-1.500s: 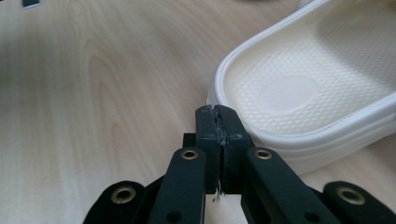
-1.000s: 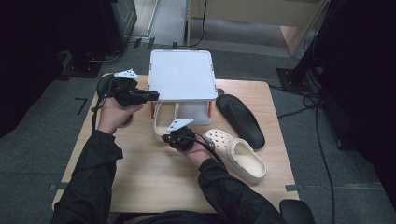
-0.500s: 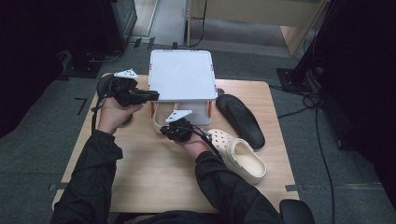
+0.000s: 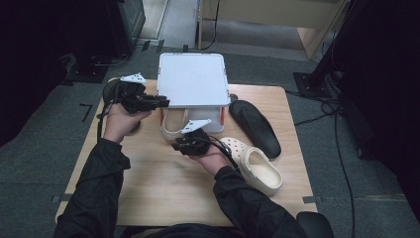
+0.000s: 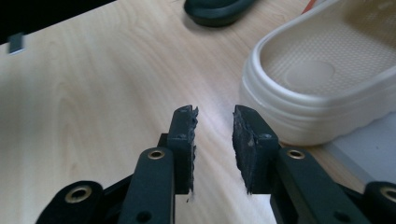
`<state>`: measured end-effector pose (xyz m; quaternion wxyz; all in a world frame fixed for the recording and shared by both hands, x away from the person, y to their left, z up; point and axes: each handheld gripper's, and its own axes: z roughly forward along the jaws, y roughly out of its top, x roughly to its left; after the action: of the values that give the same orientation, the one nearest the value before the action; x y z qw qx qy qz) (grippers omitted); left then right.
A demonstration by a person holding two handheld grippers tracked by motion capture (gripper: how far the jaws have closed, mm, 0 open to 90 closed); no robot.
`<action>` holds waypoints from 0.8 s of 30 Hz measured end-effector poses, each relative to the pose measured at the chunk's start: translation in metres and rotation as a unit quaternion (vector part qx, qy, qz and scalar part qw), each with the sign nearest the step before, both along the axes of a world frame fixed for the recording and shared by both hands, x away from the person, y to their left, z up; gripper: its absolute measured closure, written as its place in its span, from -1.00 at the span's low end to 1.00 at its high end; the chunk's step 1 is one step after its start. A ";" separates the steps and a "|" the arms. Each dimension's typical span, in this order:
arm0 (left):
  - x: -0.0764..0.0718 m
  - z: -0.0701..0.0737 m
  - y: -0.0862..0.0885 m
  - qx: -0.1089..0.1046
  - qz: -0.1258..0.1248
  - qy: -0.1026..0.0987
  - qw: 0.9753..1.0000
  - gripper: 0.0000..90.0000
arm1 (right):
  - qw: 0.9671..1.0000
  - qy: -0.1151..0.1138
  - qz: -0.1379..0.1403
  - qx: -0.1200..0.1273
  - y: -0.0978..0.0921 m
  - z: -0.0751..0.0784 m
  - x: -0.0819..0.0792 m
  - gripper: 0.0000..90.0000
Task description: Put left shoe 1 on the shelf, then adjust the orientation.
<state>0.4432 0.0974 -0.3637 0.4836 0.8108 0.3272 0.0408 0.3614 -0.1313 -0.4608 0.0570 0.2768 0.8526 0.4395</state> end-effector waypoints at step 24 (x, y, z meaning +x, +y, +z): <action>-0.031 0.001 -0.012 0.005 -0.009 0.005 1.000 0.31 | 0.999 -0.032 -0.032 0.020 -0.125 0.047 -0.036 0.33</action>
<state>0.4125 0.0852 -0.3623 0.4784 0.8163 0.3220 0.0336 0.3255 -0.2562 -0.4138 0.0929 0.2903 0.8322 0.4632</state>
